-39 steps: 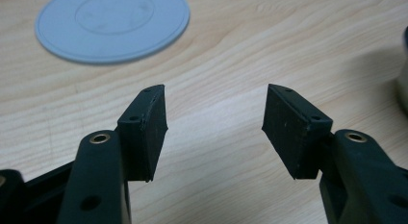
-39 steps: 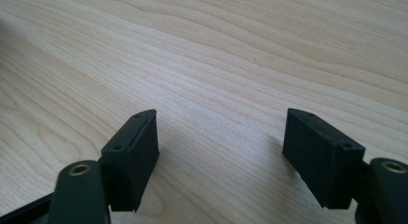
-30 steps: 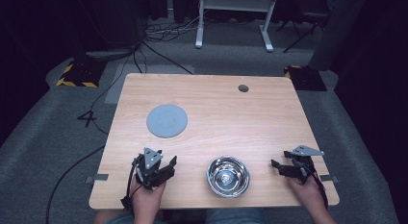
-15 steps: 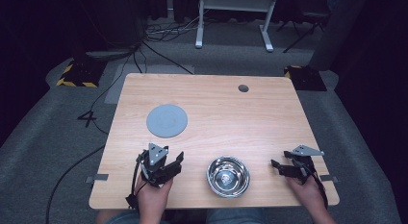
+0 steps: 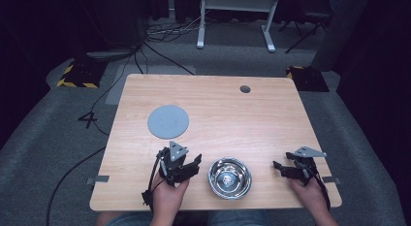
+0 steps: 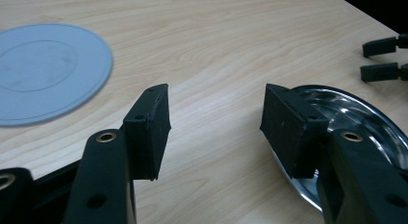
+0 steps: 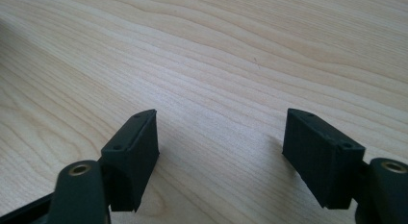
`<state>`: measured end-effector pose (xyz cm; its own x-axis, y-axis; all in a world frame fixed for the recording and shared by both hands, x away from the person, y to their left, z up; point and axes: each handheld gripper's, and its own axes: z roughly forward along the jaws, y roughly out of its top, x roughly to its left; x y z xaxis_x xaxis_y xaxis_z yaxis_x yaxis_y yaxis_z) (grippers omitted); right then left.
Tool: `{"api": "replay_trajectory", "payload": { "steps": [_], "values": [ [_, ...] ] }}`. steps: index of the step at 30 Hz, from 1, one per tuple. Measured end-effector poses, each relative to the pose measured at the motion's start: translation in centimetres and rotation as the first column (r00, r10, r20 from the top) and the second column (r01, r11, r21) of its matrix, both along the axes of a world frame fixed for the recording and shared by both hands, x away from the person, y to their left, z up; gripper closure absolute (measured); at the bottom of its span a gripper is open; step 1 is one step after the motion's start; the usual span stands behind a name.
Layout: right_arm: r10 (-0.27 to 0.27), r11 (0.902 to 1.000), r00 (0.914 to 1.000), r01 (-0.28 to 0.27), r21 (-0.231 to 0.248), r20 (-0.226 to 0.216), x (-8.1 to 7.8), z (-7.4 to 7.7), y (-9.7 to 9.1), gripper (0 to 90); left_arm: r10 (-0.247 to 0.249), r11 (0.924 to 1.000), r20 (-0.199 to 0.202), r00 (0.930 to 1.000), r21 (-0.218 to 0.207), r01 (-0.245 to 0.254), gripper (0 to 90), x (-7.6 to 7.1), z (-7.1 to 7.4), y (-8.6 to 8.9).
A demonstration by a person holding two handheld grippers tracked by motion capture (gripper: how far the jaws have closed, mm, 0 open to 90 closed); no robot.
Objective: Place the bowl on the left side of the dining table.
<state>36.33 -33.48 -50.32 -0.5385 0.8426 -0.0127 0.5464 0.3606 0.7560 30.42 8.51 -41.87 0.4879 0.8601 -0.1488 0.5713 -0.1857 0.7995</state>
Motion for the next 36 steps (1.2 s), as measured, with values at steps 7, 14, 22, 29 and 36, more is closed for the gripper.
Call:
{"api": "replay_trajectory", "payload": {
  "steps": [7,14,22,29,36],
  "values": [
    [0.000,1.0000,1.0000,0.000,0.000,0.000,0.0,0.0,0.0,28.3,-0.043,0.9988,-0.015,0.9990,0.021,0.044,42.7,0.4,-0.1,-2.2],
    [0.000,1.0000,1.0000,0.000,0.000,0.001,0.0,0.0,0.0,28.3,-0.080,0.9962,-0.049,0.9956,0.029,0.082,41.5,0.6,-0.6,-4.0],
    [0.000,1.0000,1.0000,0.000,0.000,0.001,0.0,0.0,0.0,28.3,-0.087,0.9936,-0.162,0.9830,0.057,0.098,40.6,1.8,-2.0,-4.7],
    [0.000,1.0000,1.0000,0.000,0.000,0.001,0.0,0.0,0.0,28.3,-0.074,0.9948,-0.366,0.9277,0.038,0.094,45.9,3.6,-4.3,-4.8],
    [-0.001,0.9999,1.0000,0.001,-0.012,0.004,0.0,0.0,-0.1,28.3,-0.093,0.9937,-0.479,0.8729,0.011,0.112,62.6,4.3,-5.2,-5.3]
  ]
}}
